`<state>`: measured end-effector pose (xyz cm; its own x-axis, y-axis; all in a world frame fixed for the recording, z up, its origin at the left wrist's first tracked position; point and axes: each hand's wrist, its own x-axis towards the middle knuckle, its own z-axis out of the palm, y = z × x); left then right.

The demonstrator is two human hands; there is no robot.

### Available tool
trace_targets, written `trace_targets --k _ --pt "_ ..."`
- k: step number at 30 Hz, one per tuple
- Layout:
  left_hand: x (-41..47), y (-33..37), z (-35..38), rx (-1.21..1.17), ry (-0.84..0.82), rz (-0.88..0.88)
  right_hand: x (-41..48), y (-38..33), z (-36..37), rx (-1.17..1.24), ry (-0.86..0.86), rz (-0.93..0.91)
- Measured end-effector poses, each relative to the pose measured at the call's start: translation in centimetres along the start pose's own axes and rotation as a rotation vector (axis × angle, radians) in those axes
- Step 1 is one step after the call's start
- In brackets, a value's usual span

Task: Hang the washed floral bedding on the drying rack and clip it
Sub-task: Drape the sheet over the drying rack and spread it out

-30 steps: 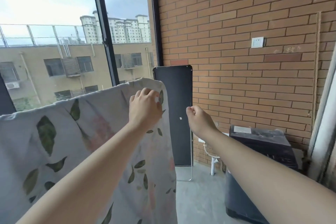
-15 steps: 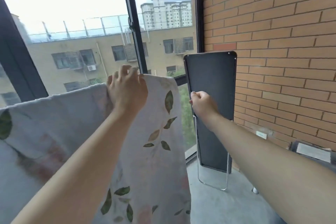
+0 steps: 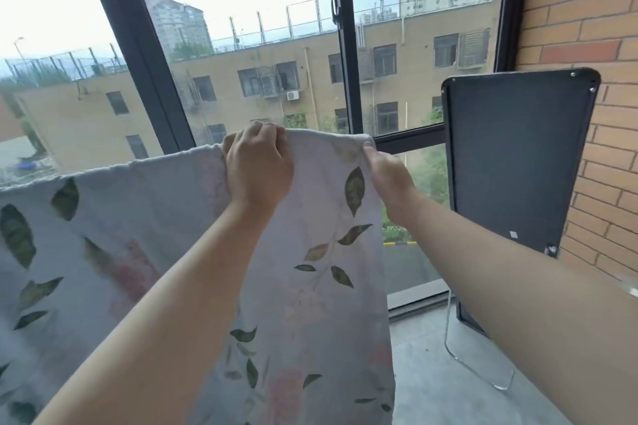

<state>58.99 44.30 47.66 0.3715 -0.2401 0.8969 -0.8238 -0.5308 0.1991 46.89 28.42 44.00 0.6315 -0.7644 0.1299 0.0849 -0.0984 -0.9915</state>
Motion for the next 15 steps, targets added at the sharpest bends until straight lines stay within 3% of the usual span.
trace_targets --k 3,8,15 --pt "-0.3 -0.6 0.5 0.033 0.100 0.062 0.4 0.0 0.7 0.206 -0.038 -0.012" --pt "-0.3 -0.9 1.3 0.087 0.197 0.078 1.6 -0.1 0.8 0.305 -0.202 0.000" --pt "0.1 0.4 1.3 0.078 0.124 -0.011 3.0 0.2 0.9 0.419 -0.397 0.052"
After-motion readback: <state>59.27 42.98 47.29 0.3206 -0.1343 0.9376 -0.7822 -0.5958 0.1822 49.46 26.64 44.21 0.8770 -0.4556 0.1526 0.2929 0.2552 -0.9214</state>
